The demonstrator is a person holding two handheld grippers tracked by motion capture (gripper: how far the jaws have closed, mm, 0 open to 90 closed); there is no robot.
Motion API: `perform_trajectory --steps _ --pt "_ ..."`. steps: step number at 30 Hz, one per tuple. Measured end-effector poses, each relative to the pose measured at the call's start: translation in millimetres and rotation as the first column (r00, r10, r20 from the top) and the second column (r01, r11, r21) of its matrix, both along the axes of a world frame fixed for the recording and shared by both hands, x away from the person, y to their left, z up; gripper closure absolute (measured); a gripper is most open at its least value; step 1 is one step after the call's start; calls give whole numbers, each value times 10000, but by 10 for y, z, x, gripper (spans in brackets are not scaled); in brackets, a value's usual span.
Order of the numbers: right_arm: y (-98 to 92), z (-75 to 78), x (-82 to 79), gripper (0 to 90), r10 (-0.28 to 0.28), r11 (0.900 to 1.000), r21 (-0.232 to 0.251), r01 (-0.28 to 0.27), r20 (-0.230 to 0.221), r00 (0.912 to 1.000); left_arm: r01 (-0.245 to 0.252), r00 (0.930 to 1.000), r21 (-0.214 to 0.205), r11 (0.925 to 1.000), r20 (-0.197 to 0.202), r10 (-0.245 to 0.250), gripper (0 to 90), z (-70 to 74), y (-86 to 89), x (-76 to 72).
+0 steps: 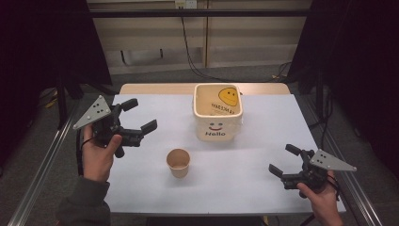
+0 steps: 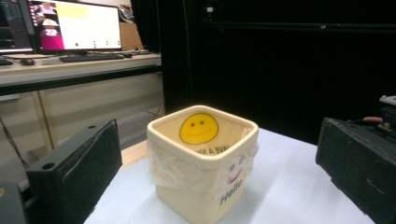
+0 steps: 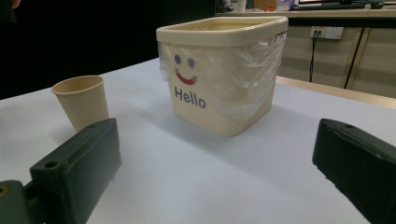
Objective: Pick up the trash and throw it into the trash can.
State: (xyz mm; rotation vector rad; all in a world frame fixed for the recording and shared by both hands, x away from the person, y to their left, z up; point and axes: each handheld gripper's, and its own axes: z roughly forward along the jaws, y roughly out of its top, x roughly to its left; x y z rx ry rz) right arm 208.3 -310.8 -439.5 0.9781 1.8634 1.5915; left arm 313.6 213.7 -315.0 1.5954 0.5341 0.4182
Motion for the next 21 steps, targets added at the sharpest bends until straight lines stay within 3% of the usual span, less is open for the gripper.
perform_trajectory --steps 4,12,16,18,20,21 --pt "0 -1 1 6 13 10000 22 -13 -7 10000 100 9997 151 9998 -242 -96 3 4 -36 34" --pt "3 -4 7 7 66 10000 -63 -66 -19 10000 715 9926 1378 9879 -1070 -569 7 67 -195 133" --pt "5 -7 5 6 84 9999 -66 -85 -138 9999 942 9869 2115 9728 -1481 -634 8 94 -280 179" --pt "8 -8 8 7 61 10000 -62 -61 -101 9999 1183 9801 2565 9593 -1853 -713 8 96 -329 199" --pt "11 -10 11 6 66 10000 -52 -67 -81 9999 1373 9720 3123 9400 -2250 -673 8 89 -382 215" --pt "8 -11 12 7 100 9999 -108 -101 -69 9999 1373 9720 3123 9400 -2250 -673 8 89 -382 215"
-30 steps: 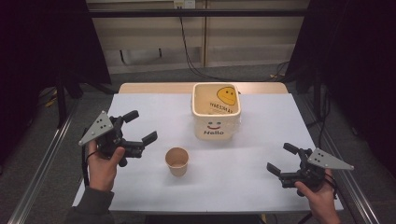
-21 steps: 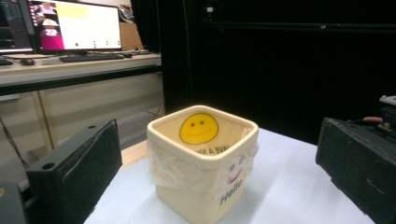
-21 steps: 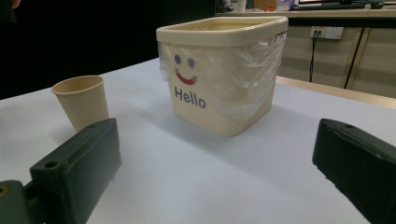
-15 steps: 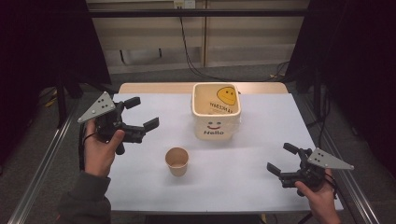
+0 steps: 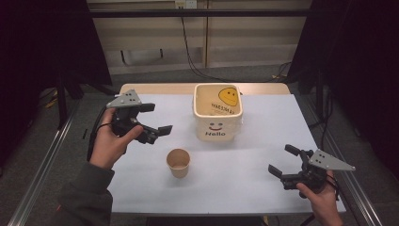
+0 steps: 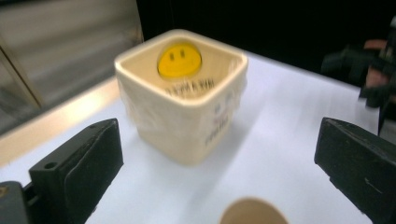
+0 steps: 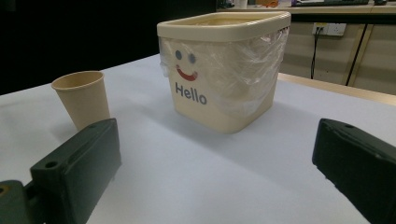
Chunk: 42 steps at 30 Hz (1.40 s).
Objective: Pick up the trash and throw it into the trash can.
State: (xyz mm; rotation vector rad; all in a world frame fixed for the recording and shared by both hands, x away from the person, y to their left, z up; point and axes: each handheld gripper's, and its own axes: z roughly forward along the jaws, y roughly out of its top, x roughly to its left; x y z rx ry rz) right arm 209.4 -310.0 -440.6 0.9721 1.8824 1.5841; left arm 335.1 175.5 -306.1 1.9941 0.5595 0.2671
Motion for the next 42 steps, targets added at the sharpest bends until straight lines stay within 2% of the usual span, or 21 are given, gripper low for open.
perform_trajectory --steps 1,5,10,11,16,17,18,19,22,26,27,28,30,32,35,37,38,39,40,41,42 --pt "2 0 -1 7 26 10000 -1 -26 -34 10000 116 9995 602 9981 -304 -98 8 -19 -56 19" --pt "3 -1 0 7 36 10000 -47 -36 -28 10000 359 9963 1502 9880 -825 -236 8 -65 -152 25" --pt "11 -3 -1 8 52 10000 -37 -52 -39 10000 833 9864 2831 9555 -1596 -387 8 -180 -297 37" --pt "11 -4 -1 8 55 10000 -38 -56 -43 10000 1148 9836 3341 9355 -1704 -598 10 -186 -302 55" --pt "13 -7 -1 8 67 10000 -59 -67 -82 9999 1811 9626 4256 8866 -2614 -711 13 -307 -414 74" --pt "12 -9 1 8 96 9999 -81 -97 -82 9999 1811 9626 4256 8866 -2614 -711 13 -307 -414 74" --pt "13 -10 0 8 103 9999 -85 -104 -86 9999 1913 9549 4550 8697 -2912 -577 14 -355 -462 70" --pt "15 -10 0 8 73 9999 -110 -74 -69 9999 1853 9494 4505 8733 -3114 -408 16 -391 -491 54" --pt "18 -9 -1 8 50 10000 -84 -51 -98 9999 2253 9344 5040 8338 -3543 -384 18 -467 -548 50" --pt "13 -10 -1 8 107 9999 -135 -108 -71 9999 2492 9193 5264 8129 -3926 -276 19 -555 -609 33" --pt "16 -10 -1 8 73 9999 -100 -74 -93 9999 2714 9144 5603 7826 -4038 -280 21 -602 -649 28" --pt "17 -9 -2 8 63 9999 -99 -64 -120 9999 2709 9088 5559 7859 -4169 -184 22 -634 -678 16" --pt "16 -9 -3 8 105 9999 -107 -107 -110 9999 2853 9061 5644 7746 -4222 -260 22 -663 -713 20" --pt "18 -11 -1 8 117 9998 -153 -118 -87 9999 2718 9131 5691 7760 -4071 -213 24 -688 -734 18" --pt "19 -13 2 9 165 9997 -159 -167 -95 9998 2779 9104 5965 7530 -4136 -83 27 -768 -806 43" --pt "20 -14 2 10 170 9997 -161 -171 -79 9998 2721 9109 6031 7498 -4126 13 30 -795 -825 45" --pt "21 -16 1 9 223 9995 -207 -224 -78 9997 2887 9000 6064 7409 -4359 60 44 -824 -850 55" --pt "22 -17 2 9 227 9995 -201 -229 -96 9997 2761 9049 6098 7429 -4253 129 54 -859 -864 54" --pt "22 -17 2 9 214 9996 -192 -216 -102 9997 2864 9018 6223 7285 -4320 146 64 -871 -875 61" --pt "22 -19 3 9 196 9996 -194 -198 -91 9998 2719 8982 6088 7453 -4385 305 87 -905 -887 46" --pt "23 -19 2 9 197 9997 -172 -199 -105 9998 3161 8831 6090 7274 -4690 89 134 -898 -886 71"
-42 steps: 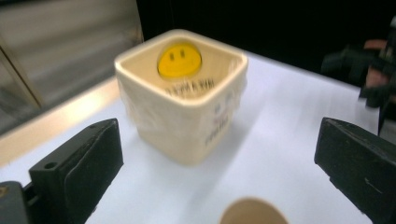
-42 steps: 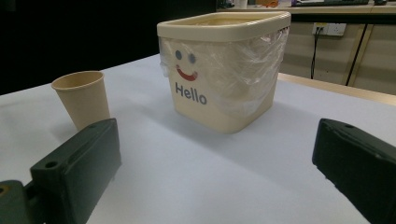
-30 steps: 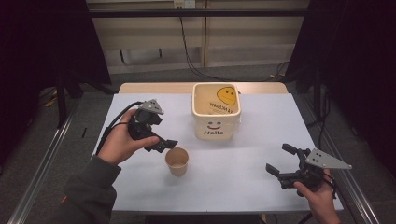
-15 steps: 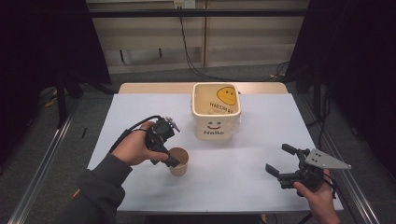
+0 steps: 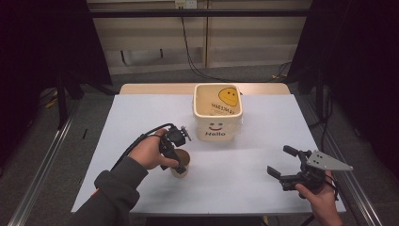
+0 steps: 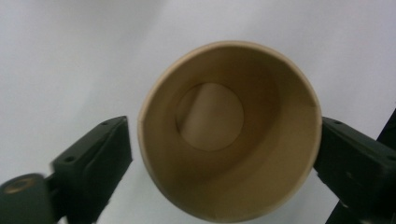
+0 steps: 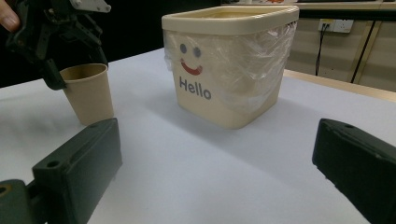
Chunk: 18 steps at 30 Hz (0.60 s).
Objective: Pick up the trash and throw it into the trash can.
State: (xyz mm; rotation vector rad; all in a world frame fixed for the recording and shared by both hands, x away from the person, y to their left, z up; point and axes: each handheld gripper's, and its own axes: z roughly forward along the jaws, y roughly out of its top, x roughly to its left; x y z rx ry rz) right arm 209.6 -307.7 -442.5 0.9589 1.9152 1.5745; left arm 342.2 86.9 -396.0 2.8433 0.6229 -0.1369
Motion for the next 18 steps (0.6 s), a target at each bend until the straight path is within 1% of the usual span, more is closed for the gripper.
perform_trajectory --steps 1,2,3,5,6,7,8,10,11,12,13,14,15,16,17,18 --pt "0 0 0 9 0 10000 0 0 0 10000 0 10000 0 10000 0 0 184 0 0 0" --pt "-5 1 0 9 2 10000 -13 -2 2 10000 -394 9992 -204 9990 -17 394 189 2 -6 -9" --pt "-8 0 1 9 19 10000 -47 -19 22 10000 -260 9996 -81 9996 -124 259 195 25 2 6" --pt "-9 0 1 9 12 10000 -38 -12 23 10000 -189 9996 -51 9998 -201 188 199 47 15 16" --pt "-9 -1 1 9 -1 10000 -52 1 10 10000 -401 9991 -266 9988 -125 398 199 86 26 8" --pt "-9 -1 0 9 -4 10000 -63 4 -9 10000 -360 9993 -250 9990 -123 357 200 126 38 14" --pt "-9 -1 0 9 -4 10000 -63 4 -9 10000 -360 9993 -250 9990 -123 357 200 126 38 14" --pt "-8 -1 2 9 17 10000 -74 -17 10 10000 -462 9989 -544 9975 -139 455 199 269 66 28" --pt "-8 -1 2 9 10 10000 -74 -10 5 10000 -584 9982 -598 9965 -196 574 199 309 71 27" --pt "-7 -1 2 9 19 10000 -76 -18 7 10000 -584 9982 -598 9965 -196 574 200 309 71 27" --pt "-8 -1 1 10 26 10000 -77 -26 9 10000 -435 9990 -705 9966 -86 430 200 421 96 60" --pt "-6 -1 0 9 31 10000 -55 -31 14 10000 -515 9987 -786 9956 -65 511 199 475 102 66" --pt "-5 -1 0 9 30 10000 -59 -30 15 10000 -515 9987 -786 9956 -65 511 200 475 102 66" --pt "-5 -1 0 9 30 10000 -52 -30 13 10000 -477 9988 -751 9960 54 482 199 607 119 94" --pt "-6 -1 -1 9 38 10000 -61 -38 10 10000 -428 9989 -769 9961 132 439 199 649 123 109" --pt "-4 0 0 9 28 10000 -63 -28 29 10000 -489 9988 -668 9966 71 495 199 712 128 119"
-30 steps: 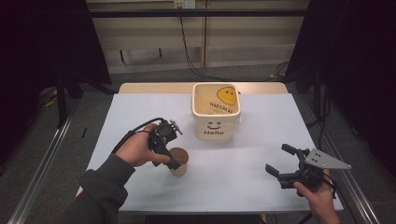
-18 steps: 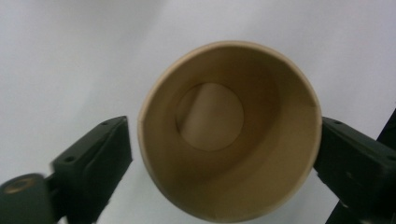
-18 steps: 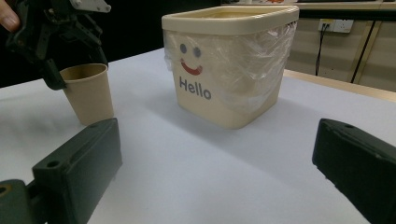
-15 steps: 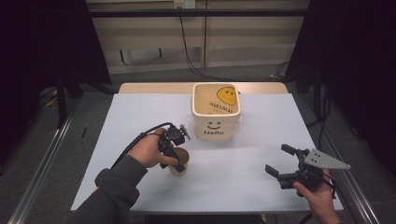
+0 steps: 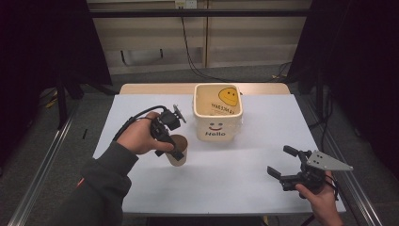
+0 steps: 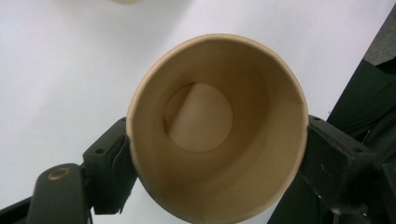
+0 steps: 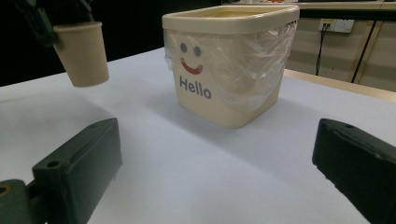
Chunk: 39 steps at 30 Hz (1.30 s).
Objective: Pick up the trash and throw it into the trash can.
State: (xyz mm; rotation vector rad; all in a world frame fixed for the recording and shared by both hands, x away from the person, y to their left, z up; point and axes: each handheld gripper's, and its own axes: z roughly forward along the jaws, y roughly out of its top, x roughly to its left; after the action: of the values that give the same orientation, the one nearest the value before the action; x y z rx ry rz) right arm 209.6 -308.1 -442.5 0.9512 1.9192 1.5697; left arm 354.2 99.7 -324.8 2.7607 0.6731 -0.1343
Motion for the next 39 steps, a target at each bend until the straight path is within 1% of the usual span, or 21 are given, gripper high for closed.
perform_trajectory --steps 2,3,4,5,6,7,8,9,10,13,14,15,17,19,20,21,23,25,31,34,39 --pt "0 1 -1 9 10 10000 0 -10 -11 10000 -28 9999 -63 10000 145 29 200 45 2 9" --pt "-1 1 -1 10 -3 10000 -26 3 2 10000 86 10000 -35 10000 16 -86 200 157 12 43" --pt "-1 1 -1 9 3 10000 -20 -3 -10 10000 -174 9997 -218 9996 161 178 199 201 11 44" --pt "0 2 -1 9 5 10000 -18 -5 5 10000 -54 9999 -128 9999 88 55 199 246 18 66" --pt "-2 2 -2 9 30 10000 -23 -30 12 10000 -154 9996 -162 9997 219 158 200 284 20 71" --pt "-2 2 -2 9 34 10000 -15 -34 12 10000 -29 9998 -126 9999 191 32 200 334 26 96" --pt "-3 2 -2 9 43 10000 -36 -43 12 10000 -221 9994 -244 9995 277 228 200 373 25 102" --pt "-2 1 -2 9 13 10000 -30 -13 8 10000 -101 9998 -146 9998 168 103 200 430 33 129" --pt "-3 1 -1 9 28 10000 -18 -28 -2 10000 -226 9995 -192 9996 208 230 200 475 31 139" --pt "-2 1 -1 9 31 10000 9 -31 -5 10000 -189 9997 -132 9997 148 191 200 597 41 200" --pt "-2 1 -2 9 35 10000 -6 -35 -6 10000 -389 9989 -167 9991 243 393 200 630 39 202" --pt "-3 2 -2 9 28 10000 -16 -28 -1 10000 -263 9993 -83 9996 248 265 200 674 43 226" --pt "-4 1 -3 9 31 10000 -6 -31 11 10000 -431 9988 -148 9990 234 434 200 748 46 240" --pt "-6 1 -3 9 31 10000 -8 -31 20 10000 -426 9986 -183 9989 300 431 200 802 51 258" --pt "-7 2 -4 9 6 10000 -20 -6 17 10000 -265 9995 -87 9996 178 266 201 836 57 279" --pt "-7 2 -3 9 19 10000 -9 -19 22 10000 -350 9989 -126 9993 322 354 201 847 55 279" --pt "-7 1 -2 9 33 10000 -24 -33 23 10000 -323 9993 -77 9994 181 324 202 880 53 296" --pt "-7 1 -2 9 8 10000 -20 -8 12 10000 -328 9990 -98 9994 305 331 202 891 44 305" --pt "-13 3 -4 8 -21 10000 -34 21 23 10000 -411 9989 -9 9992 235 412 203 954 28 348" --pt "-11 2 -3 8 -23 10000 -7 23 18 10000 -549 9978 -30 9985 372 550 203 983 18 371" --pt "-6 0 1 8 53 10000 -11 -53 2 10000 -562 9977 -31 9984 377 563 203 1037 -14 440"
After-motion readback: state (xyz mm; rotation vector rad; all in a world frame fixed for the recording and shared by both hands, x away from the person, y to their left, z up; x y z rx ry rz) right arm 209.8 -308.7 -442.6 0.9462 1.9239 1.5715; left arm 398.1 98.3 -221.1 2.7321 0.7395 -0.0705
